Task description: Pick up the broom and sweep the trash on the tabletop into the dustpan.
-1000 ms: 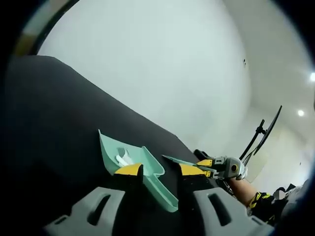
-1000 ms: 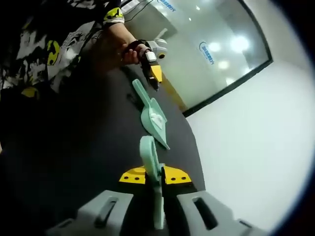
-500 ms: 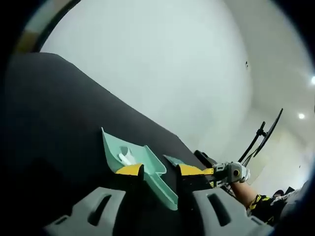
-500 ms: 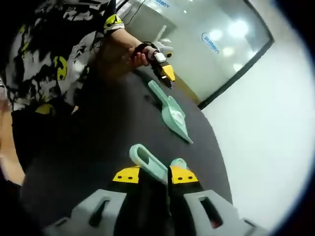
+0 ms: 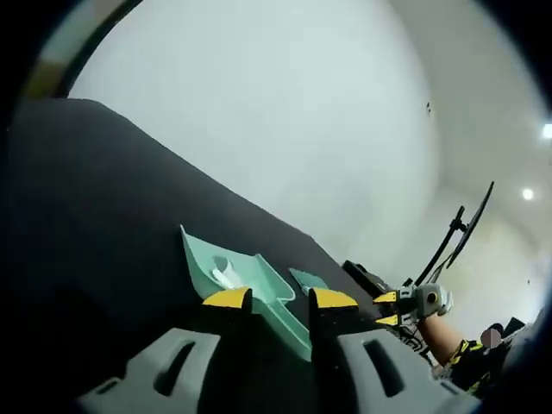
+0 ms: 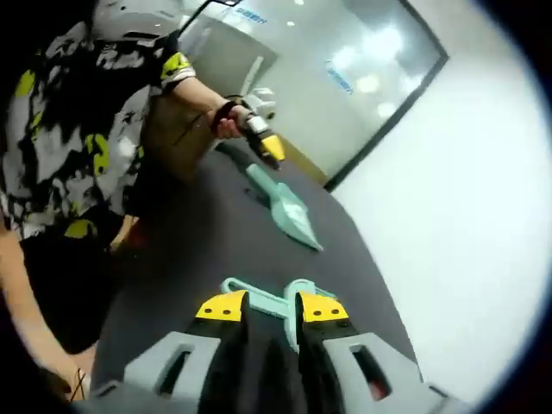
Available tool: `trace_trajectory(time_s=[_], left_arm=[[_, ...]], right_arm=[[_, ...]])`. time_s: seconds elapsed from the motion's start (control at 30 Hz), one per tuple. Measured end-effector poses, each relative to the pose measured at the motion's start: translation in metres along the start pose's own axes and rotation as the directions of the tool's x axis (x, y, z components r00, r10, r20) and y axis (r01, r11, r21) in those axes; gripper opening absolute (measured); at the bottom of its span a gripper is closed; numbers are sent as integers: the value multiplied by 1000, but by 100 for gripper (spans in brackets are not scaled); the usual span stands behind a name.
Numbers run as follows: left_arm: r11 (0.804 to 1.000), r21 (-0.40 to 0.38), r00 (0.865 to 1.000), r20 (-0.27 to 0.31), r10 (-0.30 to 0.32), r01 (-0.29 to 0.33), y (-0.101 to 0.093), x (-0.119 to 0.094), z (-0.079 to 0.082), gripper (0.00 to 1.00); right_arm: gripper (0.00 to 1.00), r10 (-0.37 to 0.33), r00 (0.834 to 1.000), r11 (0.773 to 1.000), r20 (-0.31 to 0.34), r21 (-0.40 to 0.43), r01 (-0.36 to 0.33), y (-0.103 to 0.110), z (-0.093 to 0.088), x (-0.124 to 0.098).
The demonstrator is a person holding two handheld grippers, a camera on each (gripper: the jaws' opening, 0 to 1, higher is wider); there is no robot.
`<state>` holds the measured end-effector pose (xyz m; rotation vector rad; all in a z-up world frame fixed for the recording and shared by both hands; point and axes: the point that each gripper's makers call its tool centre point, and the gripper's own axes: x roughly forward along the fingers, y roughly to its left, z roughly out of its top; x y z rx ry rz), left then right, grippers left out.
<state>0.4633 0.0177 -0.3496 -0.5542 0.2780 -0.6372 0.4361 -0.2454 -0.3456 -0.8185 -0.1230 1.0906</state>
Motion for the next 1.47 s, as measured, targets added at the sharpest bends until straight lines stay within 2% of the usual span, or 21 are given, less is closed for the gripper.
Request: trace_trajectory(time_s=[0.03,0.17,0.23,0.27,0.3,0.37,0.43,0.47,0.57,0.67,0.77,0.8,0.87,0.93,1.1,1.17,1.23,1.3,1.37,1.43,1.47], left_arm=[[999,43,1000,4,6,-7,0,0,2,25],[991,132,999,19,29,-31,4,-2,5,25],[985,172,999,30,29,-34,5,-5,6,25],[978,202,998,46,35,-44,7,-8,7,26],[973,221,997,61,47,-59,10,-10,9,26],[962,263,994,94,52,-75,14,-13,13,26],[962,259,993,104,56,-82,18,-14,15,26],[966,249,993,109,47,-73,18,-14,16,26],[965,253,993,112,38,-66,18,-15,16,26],[956,284,992,124,38,-72,17,-16,17,26],[946,304,981,186,58,-114,23,-14,30,27],[945,305,978,198,61,-121,24,-14,33,28],[928,330,965,245,95,-175,32,-11,47,32],[891,380,943,306,132,-248,46,-6,66,36],[883,365,924,343,167,-295,75,11,86,36],[862,388,920,340,195,-326,87,18,90,35],[833,411,903,369,220,-371,98,18,97,35],[833,408,901,372,223,-374,104,21,97,35],[846,380,896,386,222,-374,113,21,96,35],[828,411,895,389,219,-381,109,20,97,33],[831,418,895,402,194,-367,106,20,98,32]], right_arm=[[19,-65,998,997,6,50,65,-6,0,-1],[20,-187,982,965,25,191,179,-8,4,-1],[20,-272,962,934,-3,242,264,-10,0,-3],[20,-342,939,894,-44,292,340,-13,-5,-6],[20,-358,933,883,-37,312,351,-14,-5,-6],[20,-433,899,818,-59,394,420,-16,-11,-10],[20,-510,857,730,-76,488,478,-22,-16,-15],[20,-540,836,669,-96,554,495,-24,-26,-18],[25,-570,811,561,-132,658,502,-25,-39,-22],[30,-587,793,558,-166,626,544,-30,-44,-26],[30,-619,763,510,-185,644,570,-34,-42,-29],[30,-638,740,471,-212,653,593,-37,-45,-31],[28,-651,712,443,-264,629,638,-43,-51,-31],[28,-668,694,438,-268,612,658,-52,-53,-27],[27,-677,677,425,-288,598,679,-67,-62,-18],[27,-680,666,435,-305,563,702,-73,-69,-17],[27,-695,640,431,-328,522,735,-79,-77,-18],[27,-697,621,398,-359,527,751,-81,-85,-19],[27,-711,613,401,-345,517,756,-82,-88,-21],[27,-708,602,405,-370,485,775,-79,-95,-27],[27,-715,597,402,-364,485,777,-79,-94,-28]])
